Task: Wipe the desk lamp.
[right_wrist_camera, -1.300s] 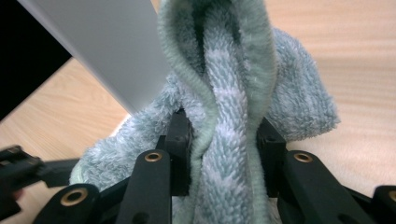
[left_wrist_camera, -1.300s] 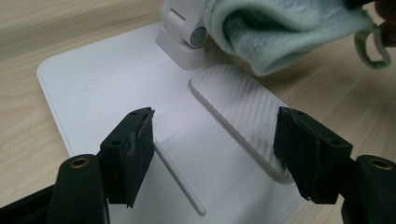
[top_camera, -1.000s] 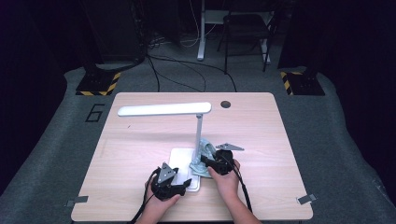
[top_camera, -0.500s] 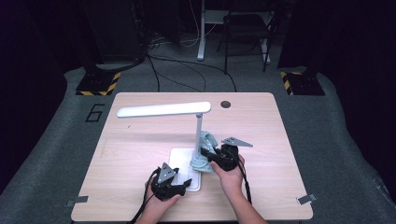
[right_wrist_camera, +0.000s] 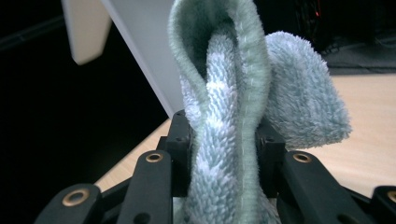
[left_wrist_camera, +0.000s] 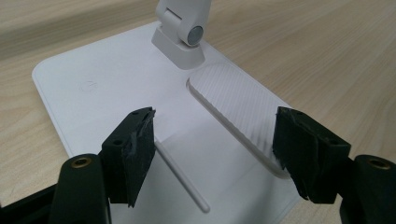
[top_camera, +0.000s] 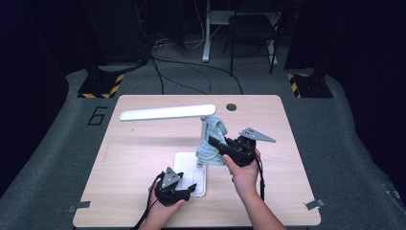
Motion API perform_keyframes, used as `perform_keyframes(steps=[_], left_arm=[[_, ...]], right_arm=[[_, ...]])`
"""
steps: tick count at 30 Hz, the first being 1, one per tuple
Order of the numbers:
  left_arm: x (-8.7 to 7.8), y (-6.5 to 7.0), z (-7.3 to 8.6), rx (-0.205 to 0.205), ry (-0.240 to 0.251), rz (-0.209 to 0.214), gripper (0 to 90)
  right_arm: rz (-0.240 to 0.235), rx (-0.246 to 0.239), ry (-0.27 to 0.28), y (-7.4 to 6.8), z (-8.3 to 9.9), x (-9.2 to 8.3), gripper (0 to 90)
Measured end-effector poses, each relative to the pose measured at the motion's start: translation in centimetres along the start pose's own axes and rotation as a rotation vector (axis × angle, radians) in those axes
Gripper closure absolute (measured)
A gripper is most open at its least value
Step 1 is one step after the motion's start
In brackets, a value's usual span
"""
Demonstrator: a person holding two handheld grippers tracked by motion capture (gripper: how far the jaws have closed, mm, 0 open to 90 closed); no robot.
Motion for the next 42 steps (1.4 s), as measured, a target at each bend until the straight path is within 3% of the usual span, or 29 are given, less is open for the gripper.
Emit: perform_keyframes(steps=[10,15,21,26,31,42], left_arm=[[0.0,0.0,0.0,-0.006,0.005,0.002,29.7],[0.0,0.0,0.0,-0.007,0.006,0.003,29.7],[0.0,0.0,0.0,-0.005,0.005,0.004,29.7],[0.0,0.0,0.0,-0.004,0.004,0.003,29.7],[0.0,0.0,0.0,-0.002,0.005,0.001,29.7],[0.1,-0.1,-0.1,0.003,0.011,-0.008,30.0]], right_arm=[[-0.077,-0.002,0.112,-1.9,-4.8,-2.3,66.3],[-0.100,-0.006,0.128,-2.6,-5.6,-2.8,66.4],[-0.119,-0.006,0.114,-2.4,-5.0,-2.3,66.6],[-0.093,-0.055,0.097,-2.3,-4.4,-2.0,66.7],[-0.075,-0.049,0.057,-1.9,-3.3,-1.5,66.7],[-0.016,-0.032,-0.047,0.1,1.3,0.6,66.7]])
Point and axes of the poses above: each handheld gripper's, and its own axes: x roughly forward along the jaws, z roughly out of its underside, y roughly to its right, the point moved 7 cm from there along x, roughly forward along the jaws, and after that the axes turned 12 degrees about z, right-handed, at the moved point
